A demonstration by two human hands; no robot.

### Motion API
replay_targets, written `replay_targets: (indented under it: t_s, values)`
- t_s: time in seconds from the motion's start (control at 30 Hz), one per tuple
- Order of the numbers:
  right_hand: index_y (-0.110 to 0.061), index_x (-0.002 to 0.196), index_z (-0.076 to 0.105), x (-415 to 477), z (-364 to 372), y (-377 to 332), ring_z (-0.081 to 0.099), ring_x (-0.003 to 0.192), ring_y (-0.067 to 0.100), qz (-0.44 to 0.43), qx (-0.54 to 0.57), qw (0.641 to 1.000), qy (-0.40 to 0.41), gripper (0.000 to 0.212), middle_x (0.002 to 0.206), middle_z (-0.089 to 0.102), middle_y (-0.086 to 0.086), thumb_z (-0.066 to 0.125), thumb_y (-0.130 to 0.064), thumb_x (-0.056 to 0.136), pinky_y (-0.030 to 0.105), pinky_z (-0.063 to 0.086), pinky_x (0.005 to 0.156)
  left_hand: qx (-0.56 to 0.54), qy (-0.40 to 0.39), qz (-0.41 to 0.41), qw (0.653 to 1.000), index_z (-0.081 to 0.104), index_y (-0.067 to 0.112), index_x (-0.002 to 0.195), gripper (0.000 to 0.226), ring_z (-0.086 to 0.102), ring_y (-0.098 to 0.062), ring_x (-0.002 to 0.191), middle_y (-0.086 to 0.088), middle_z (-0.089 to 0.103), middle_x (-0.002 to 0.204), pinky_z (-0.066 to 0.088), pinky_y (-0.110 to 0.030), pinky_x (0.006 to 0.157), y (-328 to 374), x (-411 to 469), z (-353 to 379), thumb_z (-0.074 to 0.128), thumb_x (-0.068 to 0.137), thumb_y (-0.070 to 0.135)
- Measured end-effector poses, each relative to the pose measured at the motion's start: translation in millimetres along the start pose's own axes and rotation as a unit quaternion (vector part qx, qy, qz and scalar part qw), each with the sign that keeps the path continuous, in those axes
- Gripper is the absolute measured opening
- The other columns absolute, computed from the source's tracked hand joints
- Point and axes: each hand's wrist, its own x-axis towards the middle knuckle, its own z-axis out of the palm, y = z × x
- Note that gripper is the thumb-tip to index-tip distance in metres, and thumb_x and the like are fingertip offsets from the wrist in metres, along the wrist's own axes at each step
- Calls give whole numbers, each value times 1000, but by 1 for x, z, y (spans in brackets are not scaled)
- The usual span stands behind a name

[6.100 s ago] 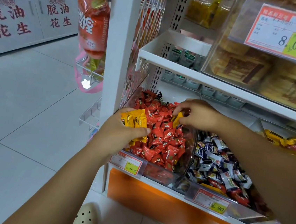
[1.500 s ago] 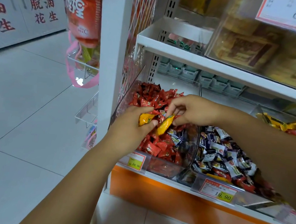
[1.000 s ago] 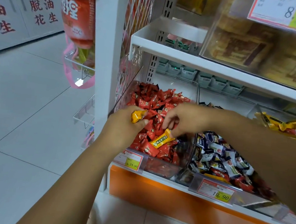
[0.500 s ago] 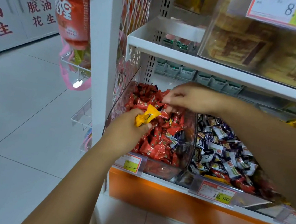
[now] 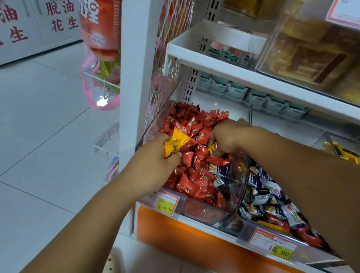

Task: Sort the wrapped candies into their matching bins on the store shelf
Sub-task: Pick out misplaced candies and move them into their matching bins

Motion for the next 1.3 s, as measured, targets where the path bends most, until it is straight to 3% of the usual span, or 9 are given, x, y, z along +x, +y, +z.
replay_targets:
  t_s: [0.17, 0.3, 0.5, 0.6, 0.73, 0.87, 1.0, 1.17, 1.3]
  values:
    - [-34, 121, 58, 0, 3, 1, 52, 112, 21, -5, -3, 1000, 27, 42, 119, 59, -6, 67, -47, 83, 37, 42, 95, 13, 14, 8, 1000, 51, 25, 78, 18, 59, -10, 65, 8, 64, 69, 42, -21, 58, 4, -1, 0, 61, 91, 31]
    - [-27, 91, 65, -13, 9, 12, 59, 91, 12, -38, 197, 973, 110, 13, 95, 64, -11, 72, -30, 80, 25, 41, 71, -7, 31, -10, 999, 39, 23, 59, 41, 41, -2, 38, 15, 42, 37, 29, -14, 42, 8, -4, 1, 64, 89, 36]
    - [-21, 85, 69, -43, 8, 24, 57, 76, -2, -101, 393, 899, 167, 6, 86, 68, -12, 74, -21, 82, 15, 41, 69, -47, 39, -9, 998, 63, 26, 79, 15, 66, -12, 73, 7, 70, 76, 46, -21, 63, 11, -5, 3, 61, 91, 35]
    - [-19, 88, 67, -56, 4, 26, 60, 72, 3, -124, 469, 855, 185, 4, 83, 69, -6, 70, -20, 85, 18, 44, 74, -69, 38, 3, 997, 68, 31, 87, 6, 67, -13, 76, 8, 71, 82, 50, -23, 71, 16, -6, 5, 63, 90, 33]
    - [-11, 87, 62, -70, -2, 10, 65, 68, 10, -179, 613, 756, 144, 6, 77, 69, 1, 64, -6, 88, 18, 52, 65, -122, -33, 7, 992, 66, 34, 92, 6, 60, 6, 60, 22, 66, 65, 42, -5, 55, 26, -10, 6, 65, 90, 29]
    - [-11, 87, 64, -64, -9, -5, 67, 75, 16, -184, 651, 725, 132, 4, 87, 68, 9, 64, -8, 88, 23, 57, 70, -123, -34, -10, 992, 67, 16, 80, 17, 59, -1, 56, 10, 64, 63, 40, -6, 50, 24, -11, 6, 71, 84, 33]
    - [-30, 100, 64, -29, -18, 16, 60, 95, 11, -57, 390, 882, 257, 9, 103, 61, -10, 57, -31, 95, 24, 44, 79, -92, 15, -8, 996, 64, 17, 75, 18, 48, 0, 51, 15, 56, 54, 37, -10, 50, 13, -20, 2, 70, 85, 30]
    - [-43, 135, 48, 21, -21, -19, 32, 139, 26, -178, 220, 940, 190, 46, 149, 38, 1, 51, -56, 90, 41, 26, 115, -58, 81, -11, 995, 62, 29, 82, 7, 53, 8, 56, 20, 60, 59, 36, -6, 55, 5, -22, -8, 67, 87, 28]
    - [-49, 145, 24, 16, 5, -20, 13, 146, 32, -146, 72, 983, 81, 63, 161, 7, -7, 32, -73, 87, 56, 17, 115, -65, 111, -27, 991, 65, 33, 108, 21, 64, -5, 85, 14, 70, 88, 48, -24, 81, 4, -20, -6, 66, 88, 30]
